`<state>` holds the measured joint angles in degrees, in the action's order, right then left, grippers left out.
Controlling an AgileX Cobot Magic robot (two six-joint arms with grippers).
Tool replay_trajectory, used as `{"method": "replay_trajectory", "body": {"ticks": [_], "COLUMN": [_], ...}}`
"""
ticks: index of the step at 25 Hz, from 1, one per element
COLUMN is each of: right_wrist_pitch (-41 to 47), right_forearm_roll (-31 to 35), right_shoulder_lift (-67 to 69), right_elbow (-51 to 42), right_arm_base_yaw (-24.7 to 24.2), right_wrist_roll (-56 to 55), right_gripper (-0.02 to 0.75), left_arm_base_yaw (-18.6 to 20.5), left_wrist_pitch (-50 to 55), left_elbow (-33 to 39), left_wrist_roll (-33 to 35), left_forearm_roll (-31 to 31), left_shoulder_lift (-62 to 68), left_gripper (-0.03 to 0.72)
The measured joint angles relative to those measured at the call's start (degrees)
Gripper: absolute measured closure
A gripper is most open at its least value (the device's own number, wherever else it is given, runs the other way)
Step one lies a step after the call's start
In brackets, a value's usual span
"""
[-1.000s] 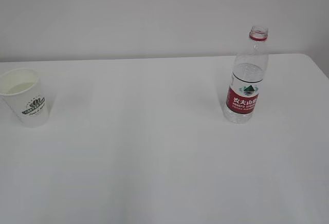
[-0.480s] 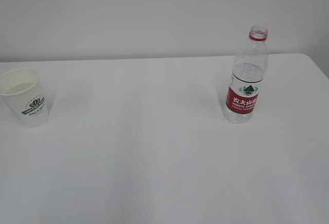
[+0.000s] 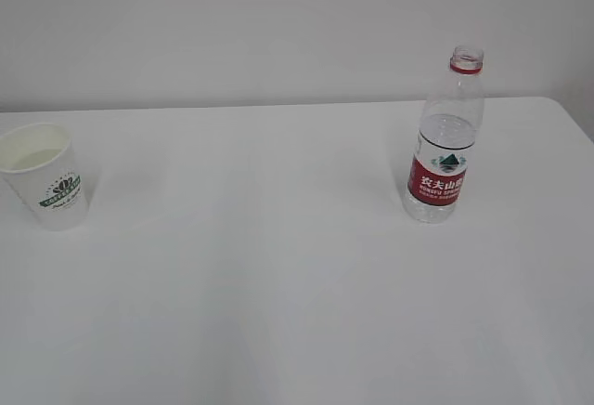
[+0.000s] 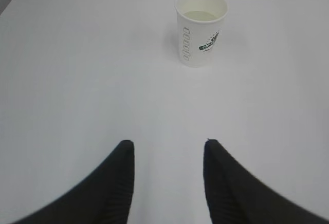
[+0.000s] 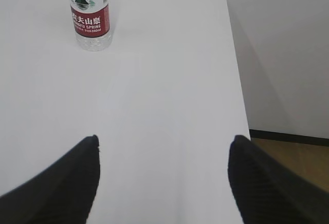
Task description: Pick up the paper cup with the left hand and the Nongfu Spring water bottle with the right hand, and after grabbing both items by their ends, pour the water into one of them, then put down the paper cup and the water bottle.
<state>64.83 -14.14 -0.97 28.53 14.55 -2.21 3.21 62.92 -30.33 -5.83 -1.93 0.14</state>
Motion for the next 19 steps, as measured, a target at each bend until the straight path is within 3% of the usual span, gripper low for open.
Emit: {"method": "replay_trajectory", "body": {"ticks": [19], "right_wrist_pitch": [0.0], "right_forearm_roll": [0.0], "right_shoulder_lift": [0.0], "right_elbow": [0.0], "right_arm_base_yaw": [0.0], "right_wrist_roll": [0.0], "right_gripper": [0.148], "left_arm_base_yaw": [0.0], "left_wrist_pitch": [0.0], "left_elbow": [0.0], "left_wrist_roll": [0.0], "left_forearm_roll": [0.0], "left_shoulder_lift": [0.0], "left_gripper": [0.373]}}
